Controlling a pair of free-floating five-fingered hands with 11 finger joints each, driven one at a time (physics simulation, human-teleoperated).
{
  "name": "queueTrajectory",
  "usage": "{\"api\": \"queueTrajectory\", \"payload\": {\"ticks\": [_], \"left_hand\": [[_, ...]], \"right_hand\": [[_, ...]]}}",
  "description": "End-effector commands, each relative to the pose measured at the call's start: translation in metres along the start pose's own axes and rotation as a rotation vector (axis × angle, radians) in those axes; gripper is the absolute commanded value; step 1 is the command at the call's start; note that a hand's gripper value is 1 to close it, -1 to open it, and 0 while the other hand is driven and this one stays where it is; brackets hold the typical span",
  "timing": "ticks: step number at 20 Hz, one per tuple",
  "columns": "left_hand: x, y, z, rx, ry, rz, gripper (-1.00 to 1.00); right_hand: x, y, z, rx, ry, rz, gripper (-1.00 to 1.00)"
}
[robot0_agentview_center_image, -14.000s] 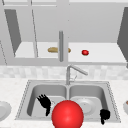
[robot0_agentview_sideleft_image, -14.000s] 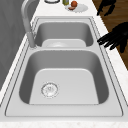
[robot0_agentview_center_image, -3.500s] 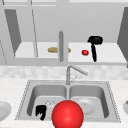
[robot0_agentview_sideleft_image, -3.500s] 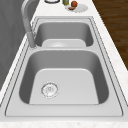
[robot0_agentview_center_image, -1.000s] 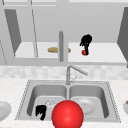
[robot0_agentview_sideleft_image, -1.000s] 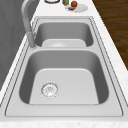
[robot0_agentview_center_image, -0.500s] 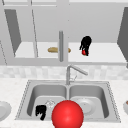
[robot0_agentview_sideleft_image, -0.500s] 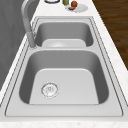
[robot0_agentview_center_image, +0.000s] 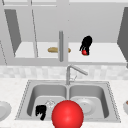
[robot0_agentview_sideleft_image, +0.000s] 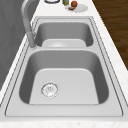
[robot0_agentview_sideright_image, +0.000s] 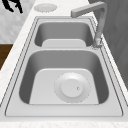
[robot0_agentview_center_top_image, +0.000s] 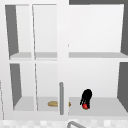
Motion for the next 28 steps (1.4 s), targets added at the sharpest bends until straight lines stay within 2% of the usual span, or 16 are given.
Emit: {"api": "queueTrajectory", "payload": {"ticks": [1,6,9,13,17,18,19,21,28], "left_hand": [[0.0,0.0,0.0,0.0,0.0,0.0,0.0],[0.0,0.0,0.0,0.0,0.0,0.0,0.0],[0.0,0.0,0.0,0.0,0.0,0.0,0.0],[0.0,0.0,0.0,0.0,0.0,0.0,0.0],[0.0,0.0,0.0,0.0,0.0,0.0,0.0],[0.0,0.0,0.0,0.0,0.0,0.0,0.0],[0.0,0.0,0.0,0.0,0.0,0.0,0.0],[0.0,0.0,0.0,0.0,0.0,0.0,0.0],[0.0,0.0,0.0,0.0,0.0,0.0,0.0]], "right_hand": [[-0.012,0.0,-0.017,0.067,-0.024,0.036,-1.0],[-0.019,0.01,-0.018,0.05,-0.087,0.008,-1.0],[-0.019,0.021,-0.014,0.005,-0.09,-0.014,-1.0],[-0.01,0.023,-0.012,-0.067,-0.068,-0.019,-1.0],[-0.001,0.026,-0.012,-0.084,-0.016,-0.006,-1.0],[0.001,0.027,-0.012,-0.089,-0.007,-0.003,1.0],[-0.003,0.028,-0.011,-0.127,-0.007,0.034,1.0],[-0.006,0.026,-0.01,-0.236,-0.016,0.055,1.0],[-0.005,0.027,-0.003,-0.448,-0.045,0.031,1.0]]}}
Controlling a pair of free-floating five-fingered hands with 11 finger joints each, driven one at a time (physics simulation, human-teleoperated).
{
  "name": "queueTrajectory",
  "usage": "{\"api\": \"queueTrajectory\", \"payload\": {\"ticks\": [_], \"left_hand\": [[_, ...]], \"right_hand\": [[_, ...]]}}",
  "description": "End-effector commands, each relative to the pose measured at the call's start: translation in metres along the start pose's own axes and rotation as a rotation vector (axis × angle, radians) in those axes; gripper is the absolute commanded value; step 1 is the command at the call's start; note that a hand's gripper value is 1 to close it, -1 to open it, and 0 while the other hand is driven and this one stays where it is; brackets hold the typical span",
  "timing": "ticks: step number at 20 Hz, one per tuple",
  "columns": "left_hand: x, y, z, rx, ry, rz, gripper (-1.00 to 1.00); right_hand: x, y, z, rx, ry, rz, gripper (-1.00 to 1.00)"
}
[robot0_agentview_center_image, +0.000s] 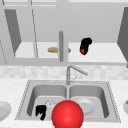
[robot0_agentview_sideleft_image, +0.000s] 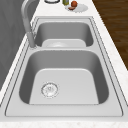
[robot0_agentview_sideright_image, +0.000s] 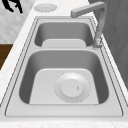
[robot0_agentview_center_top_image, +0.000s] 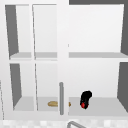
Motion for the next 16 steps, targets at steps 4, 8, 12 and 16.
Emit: {"api": "queueTrajectory", "payload": {"ticks": [4,8,12,16], "left_hand": [[0.0,0.0,0.0,0.0,0.0,0.0,0.0],[0.0,0.0,0.0,0.0,0.0,0.0,0.0],[0.0,0.0,0.0,0.0,0.0,0.0,0.0],[0.0,0.0,0.0,0.0,0.0,0.0,0.0]], "right_hand": [[-0.005,0.004,0.017,-0.063,0.008,-0.007,1.0],[-0.004,-0.002,0.041,-0.053,-0.002,-0.002,1.0],[0.0,0.005,0.07,-0.045,0.004,-0.001,1.0],[0.006,0.016,0.102,-0.079,0.014,-0.008,1.0]]}}
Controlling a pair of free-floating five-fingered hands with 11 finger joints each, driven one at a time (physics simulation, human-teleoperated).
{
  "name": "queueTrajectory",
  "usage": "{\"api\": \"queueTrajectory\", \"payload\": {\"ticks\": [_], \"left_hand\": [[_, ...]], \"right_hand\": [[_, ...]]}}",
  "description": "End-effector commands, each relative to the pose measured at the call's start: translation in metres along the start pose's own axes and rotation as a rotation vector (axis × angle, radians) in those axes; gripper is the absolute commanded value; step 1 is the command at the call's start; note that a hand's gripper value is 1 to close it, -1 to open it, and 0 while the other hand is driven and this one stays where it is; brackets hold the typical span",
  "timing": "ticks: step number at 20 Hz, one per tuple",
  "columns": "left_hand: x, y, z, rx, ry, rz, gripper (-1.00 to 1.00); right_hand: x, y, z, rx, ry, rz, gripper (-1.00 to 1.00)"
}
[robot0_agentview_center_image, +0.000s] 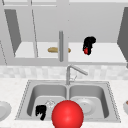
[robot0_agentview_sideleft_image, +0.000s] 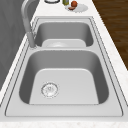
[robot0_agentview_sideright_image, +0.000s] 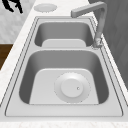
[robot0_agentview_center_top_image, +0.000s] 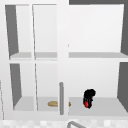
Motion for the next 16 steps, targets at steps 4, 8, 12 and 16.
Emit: {"api": "queueTrajectory", "payload": {"ticks": [4,8,12,16], "left_hand": [[0.0,0.0,0.0,0.0,0.0,0.0,0.0],[0.0,0.0,0.0,0.0,0.0,0.0,0.0],[0.0,0.0,0.0,0.0,0.0,0.0,0.0],[0.0,0.0,0.0,0.0,0.0,0.0,0.0]], "right_hand": [[0.012,0.024,0.048,-0.026,0.013,-0.014,1.0],[0.019,0.041,0.074,-0.033,0.015,-0.007,1.0],[0.024,0.06,0.1,-0.034,0.014,-0.007,1.0],[0.029,0.079,0.126,-0.035,0.014,-0.008,1.0]]}}
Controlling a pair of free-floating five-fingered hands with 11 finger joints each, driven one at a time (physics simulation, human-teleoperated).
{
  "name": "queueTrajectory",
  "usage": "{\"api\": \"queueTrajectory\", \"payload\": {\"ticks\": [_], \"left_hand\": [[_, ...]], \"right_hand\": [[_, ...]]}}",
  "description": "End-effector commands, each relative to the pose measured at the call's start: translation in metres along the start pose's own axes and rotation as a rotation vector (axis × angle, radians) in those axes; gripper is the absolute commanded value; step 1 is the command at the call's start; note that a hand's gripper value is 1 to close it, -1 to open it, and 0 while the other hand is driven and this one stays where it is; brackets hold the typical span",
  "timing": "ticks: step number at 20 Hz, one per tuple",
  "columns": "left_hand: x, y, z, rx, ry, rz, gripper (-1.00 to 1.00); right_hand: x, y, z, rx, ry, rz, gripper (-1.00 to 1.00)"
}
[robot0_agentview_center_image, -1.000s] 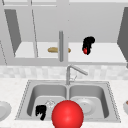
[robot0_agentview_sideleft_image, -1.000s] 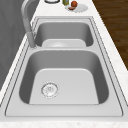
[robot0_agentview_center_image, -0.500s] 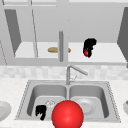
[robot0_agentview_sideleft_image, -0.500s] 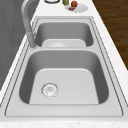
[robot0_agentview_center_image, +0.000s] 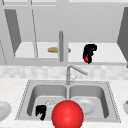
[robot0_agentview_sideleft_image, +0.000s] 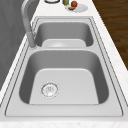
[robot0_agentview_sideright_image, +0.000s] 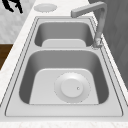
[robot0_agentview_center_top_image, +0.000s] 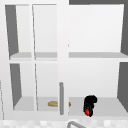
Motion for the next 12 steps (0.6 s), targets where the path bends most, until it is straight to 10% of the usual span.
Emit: {"api": "queueTrajectory", "payload": {"ticks": [1,12], "left_hand": [[0.0,0.0,0.0,0.0,0.0,0.0,0.0],[0.0,0.0,0.0,0.0,0.0,0.0,0.0]], "right_hand": [[0.004,0.018,0.025,-0.015,0.012,-0.012,1.0],[0.007,0.093,0.074,-0.013,0.038,-0.024,1.0]]}}
